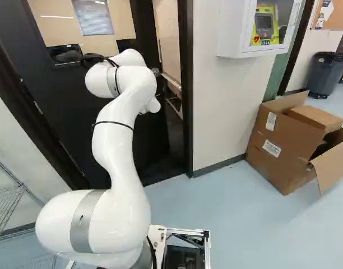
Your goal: Open the door and move inside
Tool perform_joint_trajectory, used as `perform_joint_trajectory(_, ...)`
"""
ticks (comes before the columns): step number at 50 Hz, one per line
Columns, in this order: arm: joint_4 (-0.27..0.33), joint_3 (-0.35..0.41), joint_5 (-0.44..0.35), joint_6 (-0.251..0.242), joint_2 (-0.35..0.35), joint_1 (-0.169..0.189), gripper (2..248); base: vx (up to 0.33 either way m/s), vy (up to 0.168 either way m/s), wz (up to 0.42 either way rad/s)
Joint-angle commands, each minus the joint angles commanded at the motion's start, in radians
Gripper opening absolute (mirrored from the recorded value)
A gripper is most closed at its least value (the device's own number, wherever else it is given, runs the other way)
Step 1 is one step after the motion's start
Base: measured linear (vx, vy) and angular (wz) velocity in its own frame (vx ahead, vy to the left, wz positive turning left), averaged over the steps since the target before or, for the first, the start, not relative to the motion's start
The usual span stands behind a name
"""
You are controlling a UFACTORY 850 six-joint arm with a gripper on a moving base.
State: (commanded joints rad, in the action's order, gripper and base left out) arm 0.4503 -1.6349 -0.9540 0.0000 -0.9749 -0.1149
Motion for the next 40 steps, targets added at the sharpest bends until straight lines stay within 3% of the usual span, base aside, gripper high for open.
perform_joint_trajectory(40,-0.049,0.327,0.0,0.0,0.226,0.019,247,0.0,0.0,0.0)
